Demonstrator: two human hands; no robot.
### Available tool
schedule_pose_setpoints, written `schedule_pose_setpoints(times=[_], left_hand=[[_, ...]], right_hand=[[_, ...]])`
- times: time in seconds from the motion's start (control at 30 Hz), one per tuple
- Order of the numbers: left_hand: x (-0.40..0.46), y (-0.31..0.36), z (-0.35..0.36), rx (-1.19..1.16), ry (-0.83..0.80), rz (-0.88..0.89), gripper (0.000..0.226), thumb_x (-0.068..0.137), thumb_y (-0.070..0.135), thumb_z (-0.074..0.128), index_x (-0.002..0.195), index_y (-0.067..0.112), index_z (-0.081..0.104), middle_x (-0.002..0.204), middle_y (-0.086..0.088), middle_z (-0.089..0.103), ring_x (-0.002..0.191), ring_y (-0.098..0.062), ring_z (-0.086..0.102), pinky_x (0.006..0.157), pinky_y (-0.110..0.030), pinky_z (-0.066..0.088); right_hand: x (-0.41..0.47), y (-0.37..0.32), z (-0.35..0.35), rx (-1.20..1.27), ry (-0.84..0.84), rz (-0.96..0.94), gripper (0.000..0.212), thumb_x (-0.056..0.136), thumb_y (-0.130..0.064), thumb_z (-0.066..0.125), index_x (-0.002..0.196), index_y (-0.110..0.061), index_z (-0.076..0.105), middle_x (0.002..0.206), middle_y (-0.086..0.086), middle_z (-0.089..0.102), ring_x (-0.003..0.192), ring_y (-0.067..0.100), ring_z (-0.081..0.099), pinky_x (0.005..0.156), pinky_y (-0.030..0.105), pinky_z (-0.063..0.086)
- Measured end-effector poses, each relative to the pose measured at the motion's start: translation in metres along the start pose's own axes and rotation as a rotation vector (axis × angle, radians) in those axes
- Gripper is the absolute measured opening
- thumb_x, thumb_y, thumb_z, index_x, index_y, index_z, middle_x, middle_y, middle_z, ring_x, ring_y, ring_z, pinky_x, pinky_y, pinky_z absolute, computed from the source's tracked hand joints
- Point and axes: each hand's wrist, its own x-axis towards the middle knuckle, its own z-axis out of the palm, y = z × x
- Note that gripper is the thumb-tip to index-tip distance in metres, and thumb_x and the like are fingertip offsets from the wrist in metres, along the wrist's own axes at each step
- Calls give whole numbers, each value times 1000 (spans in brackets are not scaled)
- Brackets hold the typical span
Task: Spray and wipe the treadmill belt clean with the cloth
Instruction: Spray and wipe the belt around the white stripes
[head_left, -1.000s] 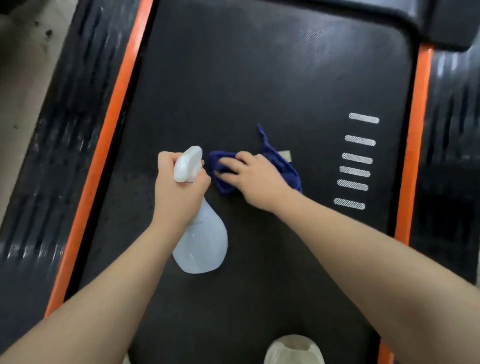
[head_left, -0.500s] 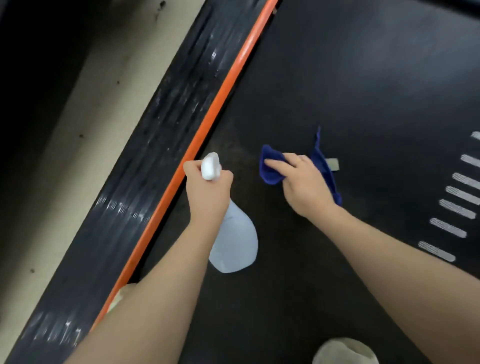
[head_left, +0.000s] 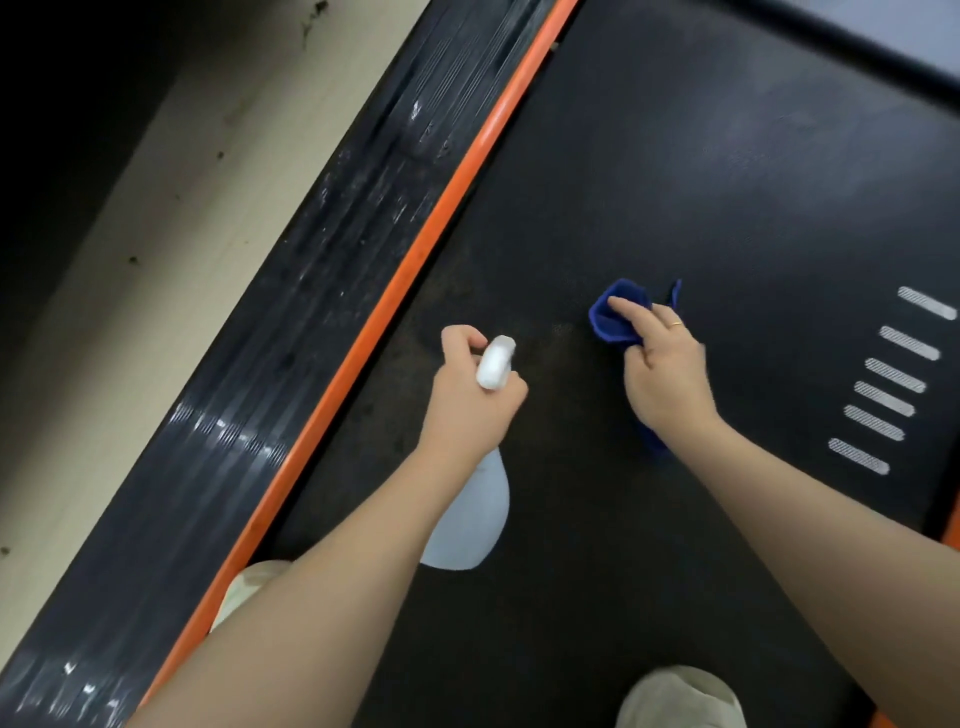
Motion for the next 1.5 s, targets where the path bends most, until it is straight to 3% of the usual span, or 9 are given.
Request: schedule_pose_setpoints(times=[0.2, 0.33, 0.5, 0.67, 0.83, 1.0, 1.23, 1.4, 1.5], left_hand=[[13, -8, -37, -69, 244, 33, 41, 89, 10, 62, 114, 19, 31, 76, 10, 46, 64, -1, 52, 53, -10, 41], [32, -14, -62, 37, 283, 90, 35, 88, 15, 63, 105, 20, 33, 84, 11, 46, 72, -5, 53, 61, -20, 46], [46, -23, -86, 48, 254, 142, 33, 88, 13, 64, 105, 18, 36, 88, 15, 48, 74, 8, 53, 56, -4, 40], [51, -38, -100, -33, 309, 112, 31, 88, 13, 63, 104, 18, 37, 88, 16, 46, 70, 21, 49, 56, -1, 37], [56, -38, -98, -24, 290, 104, 31, 87, 12, 63, 104, 18, 38, 87, 16, 47, 70, 19, 50, 60, -7, 40], [57, -33, -94, 22, 244, 97, 30, 88, 12, 62, 103, 19, 38, 86, 16, 48, 74, 5, 51, 61, -12, 41], [58, -30, -97, 28, 237, 89, 28, 87, 12, 62, 102, 18, 40, 84, 15, 49, 71, 3, 52, 59, -14, 41], [57, -30, -93, 47, 238, 90, 29, 88, 14, 62, 106, 18, 39, 87, 15, 49, 76, 1, 52, 56, -6, 39], [55, -29, -91, 36, 263, 91, 28, 87, 13, 62, 104, 17, 41, 85, 13, 52, 72, 2, 52, 54, -3, 38]], right_hand=[[32, -28, 41, 5, -78, -136, 57, 93, 3, 43, 144, -20, 35, 150, 3, 32, 134, 19, 33, 94, 5, 17], [39, -51, 98, -260, 5, -406, 45, 78, 1, 56, 121, -9, 62, 125, 18, 59, 105, 40, 56, 86, 40, 47], [43, -45, 116, -589, -166, -913, 31, 70, -11, 67, 99, -19, 74, 109, 12, 68, 85, 32, 64, 61, 33, 50], [72, -62, 126, -578, 93, -495, 40, 73, -9, 42, 101, -8, 71, 112, 16, 65, 83, 38, 59, 61, 37, 50], [63, -57, 120, -689, -18, -878, 42, 75, -17, 37, 98, -13, 72, 110, 12, 67, 81, 34, 61, 58, 33, 47], [87, -65, 116, -609, 185, -434, 35, 71, -8, 46, 96, -5, 70, 109, 18, 65, 79, 40, 57, 60, 37, 44], [43, -49, 121, -634, -217, -1111, 33, 76, -14, 47, 97, -14, 73, 111, 12, 67, 79, 35, 61, 58, 36, 51], [75, -54, 110, -539, 94, -519, 40, 70, -1, 62, 109, -5, 67, 119, 20, 61, 86, 44, 56, 64, 44, 48], [26, -53, 131, -598, -101, -792, 36, 76, -12, 54, 108, -13, 70, 124, 13, 60, 90, 38, 58, 65, 38, 47]])
